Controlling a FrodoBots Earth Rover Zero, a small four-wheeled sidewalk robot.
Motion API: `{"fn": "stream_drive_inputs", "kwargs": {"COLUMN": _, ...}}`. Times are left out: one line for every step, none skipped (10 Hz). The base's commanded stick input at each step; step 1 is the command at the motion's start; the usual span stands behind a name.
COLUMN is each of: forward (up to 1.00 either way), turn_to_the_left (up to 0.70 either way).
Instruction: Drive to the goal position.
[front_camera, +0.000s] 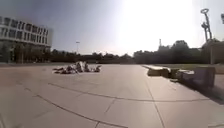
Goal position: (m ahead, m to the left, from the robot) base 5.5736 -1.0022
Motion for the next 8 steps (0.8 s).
{"fn": "stream_drive_inputs", "kwargs": {"forward": 0.70, "turn_to_the_left": -0.34}}
{"fn": "stream_drive_inputs", "kwargs": {"forward": 0.70, "turn_to_the_left": -0.31}}
{"fn": "stream_drive_inputs", "kwargs": {"forward": 0.70, "turn_to_the_left": -0.06}}
{"fn": "stream_drive_inputs", "kwargs": {"forward": 0.00, "turn_to_the_left": 0.00}}
{"fn": "stream_drive_inputs", "kwargs": {"forward": 0.00, "turn_to_the_left": 0.00}}
{"fn": "stream_drive_inputs", "kwargs": {"forward": 0.00, "turn_to_the_left": 0.00}}
{"fn": "stream_drive_inputs", "kwargs": {"forward": 0.00, "turn_to_the_left": 0.00}}
{"fn": "stream_drive_inputs", "kwargs": {"forward": 0.00, "turn_to_the_left": 0.00}}
